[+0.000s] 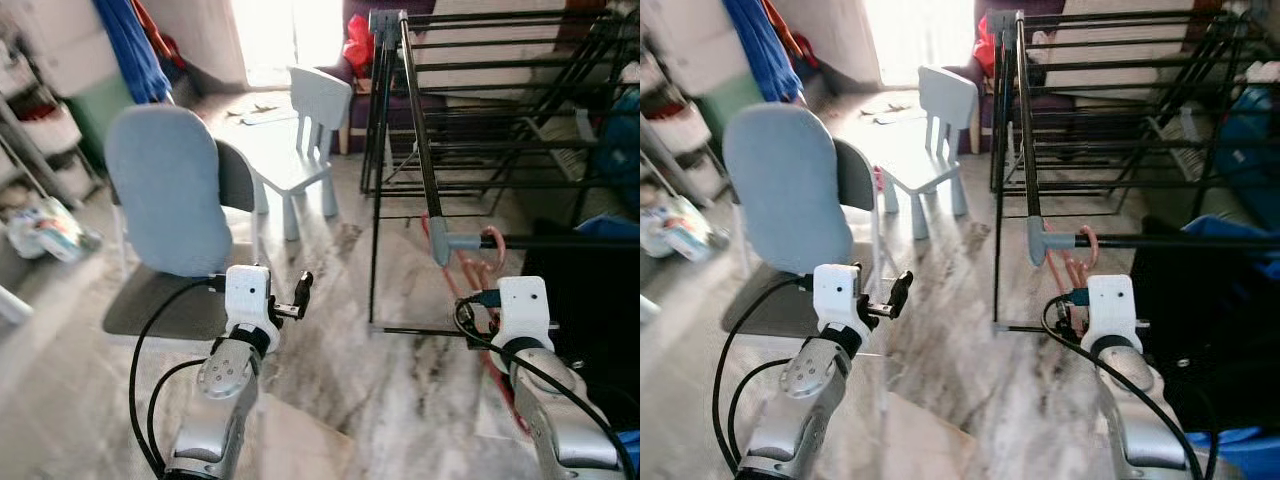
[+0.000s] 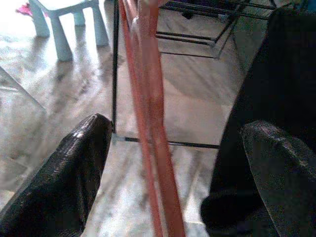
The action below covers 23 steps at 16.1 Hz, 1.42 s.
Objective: Hang hanger
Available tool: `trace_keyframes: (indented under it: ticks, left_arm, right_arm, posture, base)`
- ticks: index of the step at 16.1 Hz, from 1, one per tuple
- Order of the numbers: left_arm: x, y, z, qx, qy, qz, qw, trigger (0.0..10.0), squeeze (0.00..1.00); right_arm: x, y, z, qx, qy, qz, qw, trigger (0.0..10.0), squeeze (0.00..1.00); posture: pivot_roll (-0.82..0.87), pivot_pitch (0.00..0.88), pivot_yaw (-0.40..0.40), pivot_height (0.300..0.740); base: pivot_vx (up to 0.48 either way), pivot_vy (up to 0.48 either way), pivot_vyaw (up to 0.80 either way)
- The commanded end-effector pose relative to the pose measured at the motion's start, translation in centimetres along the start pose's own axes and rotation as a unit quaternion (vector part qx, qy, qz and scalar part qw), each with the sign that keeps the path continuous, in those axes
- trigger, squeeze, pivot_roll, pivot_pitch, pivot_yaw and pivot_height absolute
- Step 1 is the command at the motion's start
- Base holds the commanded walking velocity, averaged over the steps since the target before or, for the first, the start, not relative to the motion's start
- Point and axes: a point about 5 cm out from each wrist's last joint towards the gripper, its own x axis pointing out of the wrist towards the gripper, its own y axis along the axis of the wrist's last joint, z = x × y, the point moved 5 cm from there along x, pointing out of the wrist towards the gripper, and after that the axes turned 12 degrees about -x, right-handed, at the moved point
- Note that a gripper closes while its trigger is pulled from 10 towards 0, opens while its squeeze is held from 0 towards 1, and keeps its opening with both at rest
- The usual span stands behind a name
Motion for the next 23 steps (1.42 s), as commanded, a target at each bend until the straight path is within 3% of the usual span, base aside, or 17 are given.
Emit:
trace_keyframes:
  ticks: [1, 3, 5, 8, 11, 14, 16, 18, 23]
  left_arm:
    - [-0.4, 1.3, -0.9, 0.02, 0.018, 0.023, 0.999, 10.0, 0.0]
    - [-0.8, 2.2, -2.4, 0.025, 0.041, 0.033, 0.998, 10.0, 0.0]
    - [-1.0, 2.1, -3.6, 0.027, 0.059, 0.034, 0.997, 10.0, 0.0]
    - [-1.1, 1.7, -3.8, 0.018, 0.073, 0.028, 0.997, 10.0, 0.0]
    - [-1.0, 2.6, -4.3, 0.008, 0.097, 0.045, 0.994, 10.0, 0.0]
    - [-1.8, 2.5, -4.8, 0.021, 0.101, 0.044, 0.994, 10.0, 0.0]
    - [-2.3, 2.0, -4.7, 0.028, 0.097, 0.033, 0.994, 10.0, 0.0]
    - [-1.8, 2.1, -4.5, 0.027, 0.094, 0.029, 0.995, 10.0, 0.0]
    - [-1.6, 2.0, -3.7, 0.03, 0.076, 0.022, 0.996, 10.0, 0.0]
  right_arm:
    - [0.3, 2.0, -1.1, -0.014, 0.021, 0.025, 0.999, 10.0, 0.0]
    - [0.4, 2.9, -1.9, -0.025, 0.027, 0.044, 0.998, 10.0, 0.0]
    - [0.7, 1.7, -2.1, 0.008, 0.019, 0.022, 1.0, 10.0, 0.0]
    - [0.8, 2.3, -2.7, -0.007, 0.025, 0.035, 0.999, 10.0, 0.0]
    - [1.3, 2.8, -2.1, -0.008, 0.009, 0.049, 0.999, 10.0, 0.0]
    - [1.3, 2.8, -2.5, -0.002, 0.008, 0.052, 0.999, 10.0, 0.0]
    - [1.0, 2.9, -2.9, -0.004, 0.006, 0.059, 0.998, 10.0, 0.0]
    - [1.1, 2.4, -3.2, 0.0, 0.005, 0.053, 0.999, 10.0, 0.0]
    - [0.7, 2.6, -2.5, 0.009, -0.02, 0.058, 0.998, 10.0, 0.0]
  posture:
    - [-0.17, 0.0, 0.002, 0.74]
    - [-0.15, 0.0, 0.017, 0.74]
    - [-0.13, 0.0, 0.019, 0.74]
    - [-0.13, 0.0, 0.024, 0.74]
    - [-0.11, 0.0, 0.017, 0.74]
    - [-0.12, 0.0, 0.026, 0.74]
    - [-0.11, 0.0, 0.034, 0.74]
    - [-0.11, 0.0, 0.053, 0.74]
    - [-0.13, 0.0, 0.066, 0.74]
  base:
    - [0.0, 0.0, 0.0]
    - [0.0, 0.0, 0.0]
    - [0.0, 0.0, 0.0]
    - [0.0, 0.0, 0.0]
    - [0.0, 0.0, 0.0]
    - [0.0, 0.0, 0.0]
    - [0.0, 0.0, 0.0]
    - [0.0, 0.0, 0.0]
    - [0.0, 0.0, 0.0]
